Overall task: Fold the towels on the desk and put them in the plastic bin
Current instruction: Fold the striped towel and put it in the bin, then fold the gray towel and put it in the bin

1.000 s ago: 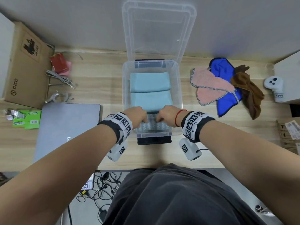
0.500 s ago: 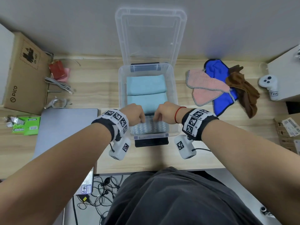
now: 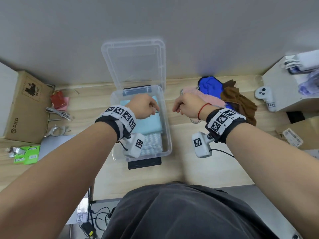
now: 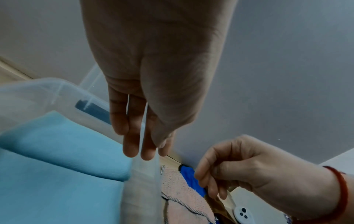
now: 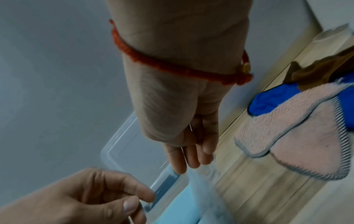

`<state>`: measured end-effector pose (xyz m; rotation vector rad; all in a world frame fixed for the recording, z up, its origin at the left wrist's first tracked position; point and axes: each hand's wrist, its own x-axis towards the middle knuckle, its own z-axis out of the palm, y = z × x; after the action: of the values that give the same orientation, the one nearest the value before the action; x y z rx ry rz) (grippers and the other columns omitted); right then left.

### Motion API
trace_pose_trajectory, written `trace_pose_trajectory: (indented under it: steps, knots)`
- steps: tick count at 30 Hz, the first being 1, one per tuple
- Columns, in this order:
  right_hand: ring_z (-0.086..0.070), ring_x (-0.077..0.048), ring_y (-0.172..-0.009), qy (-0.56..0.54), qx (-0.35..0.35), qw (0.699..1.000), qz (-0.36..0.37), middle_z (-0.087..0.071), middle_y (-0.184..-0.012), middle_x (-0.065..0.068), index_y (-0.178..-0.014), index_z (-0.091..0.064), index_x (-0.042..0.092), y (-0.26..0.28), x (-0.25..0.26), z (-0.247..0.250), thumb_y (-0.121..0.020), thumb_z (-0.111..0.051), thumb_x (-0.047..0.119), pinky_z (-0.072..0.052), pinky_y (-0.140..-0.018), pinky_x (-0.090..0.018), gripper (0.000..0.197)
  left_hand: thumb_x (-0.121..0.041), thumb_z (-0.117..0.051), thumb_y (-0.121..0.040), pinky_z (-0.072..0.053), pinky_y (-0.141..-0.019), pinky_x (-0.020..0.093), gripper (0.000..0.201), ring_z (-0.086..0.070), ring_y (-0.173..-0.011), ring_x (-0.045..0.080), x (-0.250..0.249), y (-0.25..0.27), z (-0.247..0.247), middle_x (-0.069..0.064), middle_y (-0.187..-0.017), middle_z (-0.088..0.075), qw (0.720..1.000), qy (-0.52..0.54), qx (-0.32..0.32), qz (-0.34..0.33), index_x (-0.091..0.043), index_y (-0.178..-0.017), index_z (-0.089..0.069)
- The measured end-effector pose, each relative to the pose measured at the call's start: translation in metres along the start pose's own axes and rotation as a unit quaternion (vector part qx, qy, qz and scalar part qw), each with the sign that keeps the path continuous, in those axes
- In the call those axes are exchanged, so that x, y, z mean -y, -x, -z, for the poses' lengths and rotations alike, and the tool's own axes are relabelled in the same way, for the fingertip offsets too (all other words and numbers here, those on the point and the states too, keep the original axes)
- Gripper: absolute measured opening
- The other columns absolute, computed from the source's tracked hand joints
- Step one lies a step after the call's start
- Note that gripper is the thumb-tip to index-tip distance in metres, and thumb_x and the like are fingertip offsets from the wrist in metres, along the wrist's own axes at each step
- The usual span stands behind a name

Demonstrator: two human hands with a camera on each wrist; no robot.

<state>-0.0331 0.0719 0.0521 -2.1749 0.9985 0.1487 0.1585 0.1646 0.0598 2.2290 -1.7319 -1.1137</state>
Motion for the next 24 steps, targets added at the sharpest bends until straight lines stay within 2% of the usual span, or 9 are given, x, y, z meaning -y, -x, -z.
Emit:
trace_pose_trajectory:
  steps: [2,5,6,9,12,14,18,21,24]
  knots:
    - [-0.060,-0.008,-0.072,-0.018,-0.020,1.000,-0.014,-0.065,-0.076,0.008,-0.083,-0.074,0.018,0.006,-0.022,0.012,-0.081,-0.042,-0.008,-0.055,-0.078,-0.028,0.041,-0.011,-0.051,-0.092,-0.043,-0.058,0.015,0.026,-0.067,-0.067,0.004,-0.017,-0.010,-0.005,-0.012,-0.077,-0.070,1.000,0.008,0.001,0.001,-0.028,-0.091,-0.071]
    - [-0.057,-0.009,-0.085,0.008,-0.037,0.998,-0.056,-0.063,-0.083,0.010,-0.089,-0.075,0.020,0.014,-0.062,0.027,-0.086,-0.044,-0.003,-0.047,-0.071,-0.014,0.039,-0.013,-0.055,-0.093,-0.051,-0.066,0.021,0.019,-0.066,-0.066,0.006,-0.044,-0.033,-0.021,-0.007,-0.079,-0.072,0.999,0.039,0.016,0.001,-0.021,-0.094,-0.072]
    - [-0.059,-0.012,-0.091,0.015,-0.044,0.996,-0.070,-0.064,-0.087,0.010,-0.090,-0.075,0.022,0.016,-0.077,0.029,-0.086,-0.045,-0.001,-0.046,-0.074,-0.016,0.038,-0.013,-0.056,-0.093,-0.054,-0.069,0.024,0.018,-0.067,-0.067,0.009,-0.055,-0.041,-0.028,-0.006,-0.080,-0.072,0.999,0.048,0.023,0.001,-0.018,-0.096,-0.073]
    - [-0.060,-0.024,-0.109,0.012,-0.062,0.992,-0.112,-0.070,-0.108,0.000,-0.098,-0.075,0.019,0.017,-0.133,0.028,-0.088,-0.050,0.006,-0.045,-0.096,-0.030,0.030,-0.011,-0.056,-0.092,-0.056,-0.075,0.028,0.018,-0.069,-0.072,0.016,-0.085,-0.069,-0.053,-0.003,-0.081,-0.072,0.997,0.070,0.035,0.002,-0.015,-0.097,-0.073]
    - [-0.056,-0.030,-0.115,0.010,-0.030,0.985,-0.167,-0.064,-0.123,-0.010,-0.116,-0.068,0.016,0.022,-0.185,0.020,-0.090,-0.051,0.009,-0.044,-0.101,-0.034,0.032,-0.014,-0.059,-0.089,-0.043,-0.071,0.017,0.017,-0.064,-0.078,0.012,-0.107,-0.095,-0.082,-0.006,-0.083,-0.068,0.999,0.043,0.016,0.007,-0.023,-0.097,-0.073]
    - [-0.054,-0.029,-0.120,0.010,-0.004,0.982,-0.190,-0.060,-0.130,-0.009,-0.126,-0.062,0.016,0.026,-0.216,0.015,-0.089,-0.052,0.010,-0.042,-0.103,-0.034,0.038,-0.018,-0.064,-0.087,-0.040,-0.077,0.015,0.019,-0.062,-0.091,0.012,-0.114,-0.114,-0.104,-0.003,-0.097,-0.067,0.999,0.032,0.018,0.009,-0.023,-0.104,-0.070]
    - [-0.050,-0.027,-0.126,0.021,0.033,0.981,-0.188,-0.049,-0.141,-0.009,-0.134,-0.055,0.017,0.028,-0.254,0.006,-0.088,-0.055,0.010,-0.037,-0.107,-0.031,0.047,-0.022,-0.070,-0.083,-0.039,-0.100,0.029,0.034,-0.053,-0.118,0.021,-0.114,-0.146,-0.143,0.006,-0.128,-0.053,0.998,-0.003,0.046,0.040,-0.020,-0.117,-0.064]
    - [-0.050,-0.027,-0.126,0.002,0.037,0.983,-0.178,-0.039,-0.145,-0.008,-0.135,-0.054,0.019,0.025,-0.273,0.000,-0.084,-0.054,0.007,-0.037,-0.109,-0.033,0.052,-0.019,-0.072,-0.081,-0.035,-0.106,0.030,0.042,-0.047,-0.125,0.022,-0.114,-0.165,-0.163,0.009,-0.135,-0.045,0.998,-0.003,0.065,0.020,-0.019,-0.121,-0.062]
    - [-0.051,-0.034,-0.120,0.020,0.046,0.985,-0.163,-0.037,-0.145,-0.011,-0.141,-0.047,0.022,0.022,-0.278,-0.006,-0.082,-0.057,0.010,-0.042,-0.105,-0.040,0.060,-0.022,-0.075,-0.078,-0.030,-0.112,0.034,0.061,-0.039,-0.133,0.025,-0.114,-0.175,-0.175,0.009,-0.143,-0.040,0.994,-0.035,0.100,-0.005,-0.016,-0.134,-0.052]
